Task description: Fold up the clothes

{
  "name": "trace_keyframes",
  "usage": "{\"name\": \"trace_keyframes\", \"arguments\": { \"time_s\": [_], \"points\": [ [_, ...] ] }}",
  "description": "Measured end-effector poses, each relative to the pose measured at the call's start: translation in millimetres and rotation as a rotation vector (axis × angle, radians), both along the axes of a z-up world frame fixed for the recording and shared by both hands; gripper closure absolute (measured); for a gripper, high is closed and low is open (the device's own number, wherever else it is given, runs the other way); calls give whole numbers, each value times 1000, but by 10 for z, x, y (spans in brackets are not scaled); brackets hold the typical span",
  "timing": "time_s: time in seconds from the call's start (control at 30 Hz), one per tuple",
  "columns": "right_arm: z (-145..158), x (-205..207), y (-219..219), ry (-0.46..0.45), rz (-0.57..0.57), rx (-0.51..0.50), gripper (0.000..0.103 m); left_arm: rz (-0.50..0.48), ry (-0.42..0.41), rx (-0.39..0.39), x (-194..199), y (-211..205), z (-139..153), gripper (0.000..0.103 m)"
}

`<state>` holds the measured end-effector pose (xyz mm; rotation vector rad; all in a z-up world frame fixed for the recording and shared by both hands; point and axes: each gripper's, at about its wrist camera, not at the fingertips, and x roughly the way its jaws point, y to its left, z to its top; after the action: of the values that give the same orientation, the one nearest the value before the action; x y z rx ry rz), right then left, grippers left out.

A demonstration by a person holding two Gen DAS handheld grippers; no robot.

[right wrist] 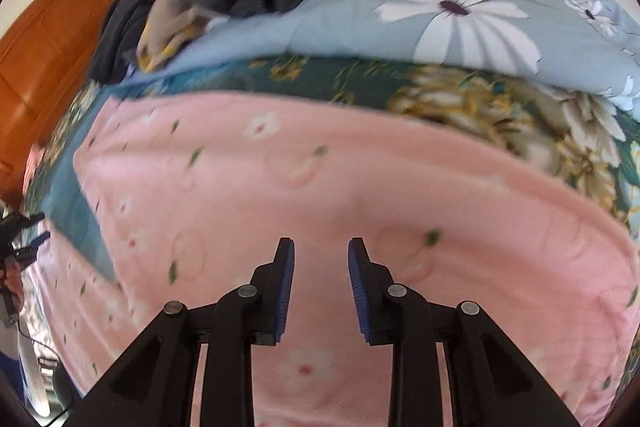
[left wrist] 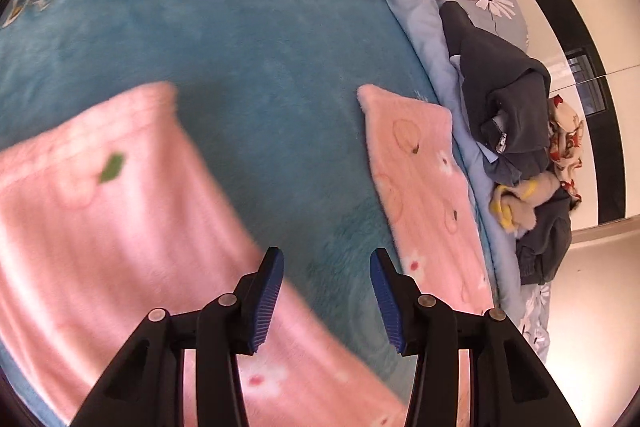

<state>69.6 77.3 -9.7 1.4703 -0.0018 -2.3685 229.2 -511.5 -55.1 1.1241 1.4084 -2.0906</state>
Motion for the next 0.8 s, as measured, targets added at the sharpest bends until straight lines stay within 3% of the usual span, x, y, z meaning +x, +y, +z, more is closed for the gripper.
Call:
{"name": "trace_keyframes", "arguments": {
  "time_s": [0.23,0.4,0.6,0.67,0.73,0.8],
  "points": [
    [31,-636,133,42,-48,70,62,39,-7,7,-461,-341,-88,53],
    [-125,-940,11,-8,-13,96,60,56,2,7,-797,-549,-176,51],
    [-256,-1065,-121,-43,37,107,60,-5,-8,-74,-1201,-581,-188,53],
    [-288,-1087,-119,-52,43,105,60,-31,3,-106,-1278,-557,-167,61],
    [-296,-1103,-103,-55,52,96,60,-61,-1,-150,-1335,-508,-145,84],
    [-304,-1124,-92,-60,62,87,60,-91,-17,-201,-1386,-453,-127,96]
  ]
}}
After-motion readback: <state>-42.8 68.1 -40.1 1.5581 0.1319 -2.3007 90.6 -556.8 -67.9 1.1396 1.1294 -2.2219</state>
